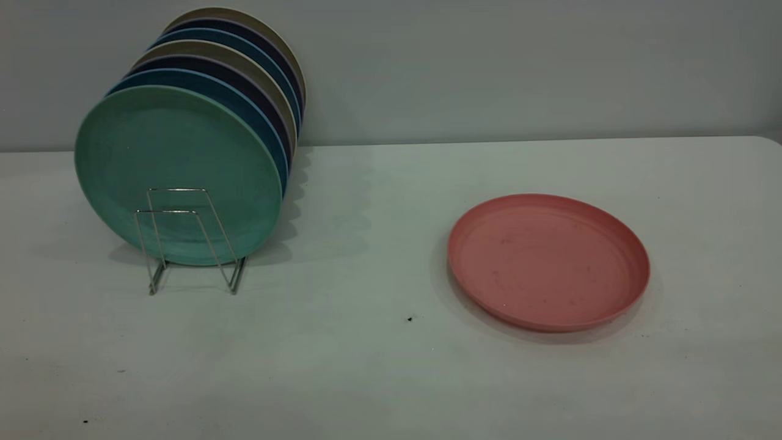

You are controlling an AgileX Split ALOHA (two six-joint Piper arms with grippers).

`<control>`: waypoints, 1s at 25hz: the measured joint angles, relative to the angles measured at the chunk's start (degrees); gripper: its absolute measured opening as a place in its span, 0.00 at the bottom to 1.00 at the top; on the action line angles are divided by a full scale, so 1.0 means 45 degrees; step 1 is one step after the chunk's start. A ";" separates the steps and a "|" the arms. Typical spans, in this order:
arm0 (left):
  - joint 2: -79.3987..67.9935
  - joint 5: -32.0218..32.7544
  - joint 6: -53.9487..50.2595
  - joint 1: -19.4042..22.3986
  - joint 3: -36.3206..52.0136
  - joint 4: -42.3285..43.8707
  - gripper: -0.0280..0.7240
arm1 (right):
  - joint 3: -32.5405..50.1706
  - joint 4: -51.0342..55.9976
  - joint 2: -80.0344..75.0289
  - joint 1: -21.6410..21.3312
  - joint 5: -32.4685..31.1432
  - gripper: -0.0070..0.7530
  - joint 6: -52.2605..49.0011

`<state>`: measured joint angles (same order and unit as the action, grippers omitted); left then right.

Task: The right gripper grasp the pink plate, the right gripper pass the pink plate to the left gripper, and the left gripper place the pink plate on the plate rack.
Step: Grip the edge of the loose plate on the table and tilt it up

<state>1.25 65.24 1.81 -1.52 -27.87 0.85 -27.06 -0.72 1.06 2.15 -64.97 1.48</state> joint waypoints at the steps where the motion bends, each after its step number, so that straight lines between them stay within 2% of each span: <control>1: 0.0000 0.0000 0.0000 0.0000 0.0000 0.0000 0.80 | 0.0000 0.0000 0.0000 0.0000 0.0000 0.32 0.0000; 21: 0.0000 -0.0129 0.0000 0.0000 -0.0013 -0.0026 0.80 | 0.0000 0.0015 0.0000 0.0000 0.0011 0.32 0.0000; 25: -0.0354 -0.0782 -0.0327 0.0000 -0.0654 0.0220 0.80 | -0.0307 0.0160 -0.0108 0.0000 0.0565 0.37 0.0000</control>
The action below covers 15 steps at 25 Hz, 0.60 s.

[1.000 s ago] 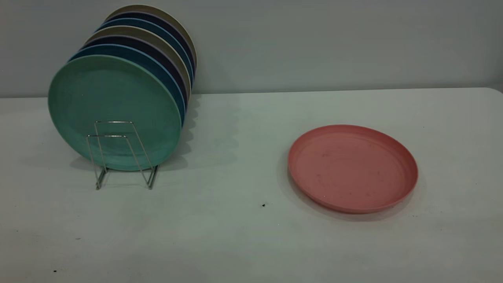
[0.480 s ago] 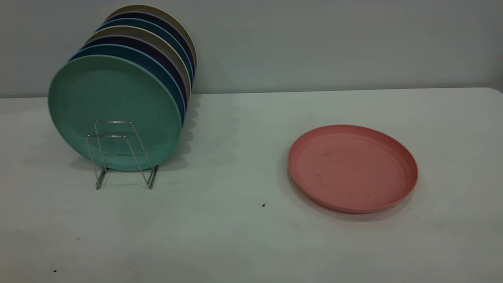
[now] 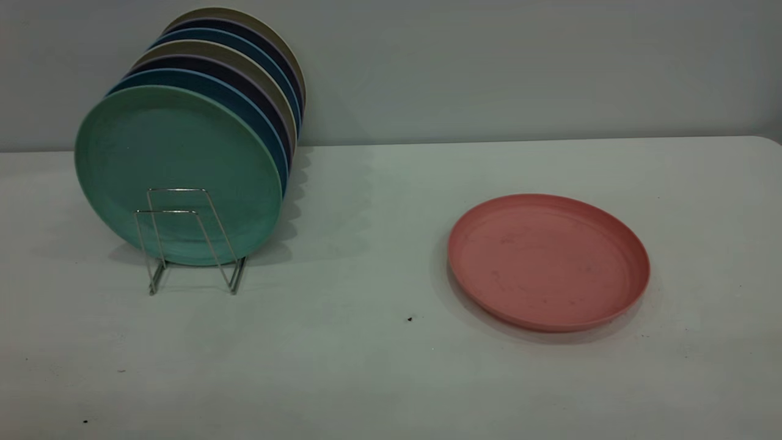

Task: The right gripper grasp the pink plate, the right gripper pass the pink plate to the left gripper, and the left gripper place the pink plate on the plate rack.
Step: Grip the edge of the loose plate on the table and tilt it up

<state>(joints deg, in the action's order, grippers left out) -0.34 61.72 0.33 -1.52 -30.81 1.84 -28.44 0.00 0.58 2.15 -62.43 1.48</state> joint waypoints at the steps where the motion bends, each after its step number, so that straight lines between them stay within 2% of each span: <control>1: -0.0366 -0.0276 -0.0074 0.0000 -0.0324 0.0155 0.80 | -0.0102 0.0000 -0.0239 0.0000 0.0337 0.40 0.0000; 4: -0.2097 -0.1061 -0.0207 0.0000 -0.1082 0.0508 0.81 | -0.0258 0.0149 -0.1498 0.0000 0.1682 0.50 0.0000; 8: -0.5327 -0.2327 0.0763 0.0000 -0.2255 0.0628 0.82 | -0.0455 0.0638 -0.3905 0.0000 0.3069 0.64 0.0026; 12: -0.8549 -0.3503 0.1852 0.0000 -0.3323 0.0261 0.82 | -0.0990 0.1547 -0.6870 0.0000 0.3584 0.68 0.0393; 15: -1.0668 -0.4422 0.2228 0.0000 -0.3909 -0.0328 0.82 | -0.1129 0.2314 -0.8829 0.0000 0.4809 0.68 0.1264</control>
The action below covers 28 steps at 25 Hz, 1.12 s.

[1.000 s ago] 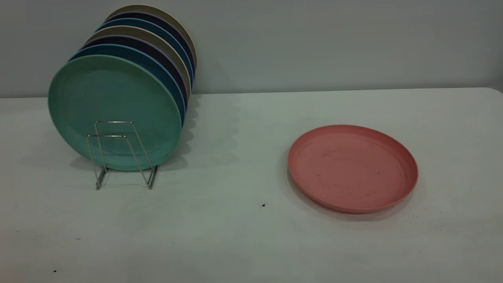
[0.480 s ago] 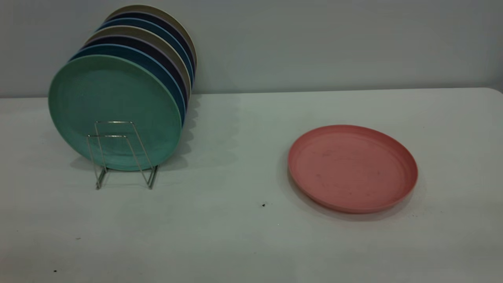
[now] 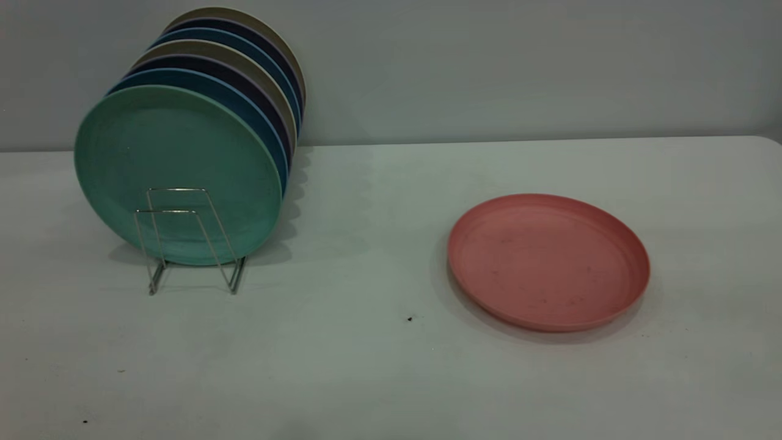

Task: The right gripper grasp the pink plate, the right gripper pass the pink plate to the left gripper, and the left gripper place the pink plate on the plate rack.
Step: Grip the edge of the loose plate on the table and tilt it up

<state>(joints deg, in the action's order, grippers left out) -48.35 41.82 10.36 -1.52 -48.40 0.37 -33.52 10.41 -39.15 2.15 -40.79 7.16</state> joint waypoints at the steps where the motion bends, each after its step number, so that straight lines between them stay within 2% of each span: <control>1: -0.0580 -0.0257 0.0157 0.0000 -0.0123 -0.0225 0.82 | 0.0000 0.0313 -0.0679 0.0000 0.0410 0.68 0.0329; 4: -0.2533 -0.0832 0.0703 0.0000 -0.0507 -0.1167 0.82 | -0.0161 0.1250 -0.2676 0.0000 0.1653 0.68 0.1202; 11: -0.6126 -0.1157 0.2513 -0.0049 -0.1870 -0.4394 0.82 | -0.1201 0.3801 -0.7510 0.0000 0.3147 0.68 0.3388; 15: -0.7960 -0.1241 0.3834 -0.0773 -0.2954 -0.6306 0.82 | -0.1966 0.4831 -1.0338 0.0000 0.3809 0.68 0.4215; 22: -1.1314 -0.0989 0.4459 -0.2735 -0.5362 -0.7533 0.82 | -0.4228 0.5497 -1.4378 0.0000 0.3672 0.67 0.5118; 28: -1.3747 -0.0977 0.4472 -0.3837 -0.6760 -0.7571 0.82 | -0.6233 0.5642 -1.6950 -0.0319 0.2441 0.67 0.5863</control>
<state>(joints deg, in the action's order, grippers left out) -110.21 37.42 30.48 -18.79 -78.82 -33.70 -61.57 35.80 -115.42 0.72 -29.81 33.55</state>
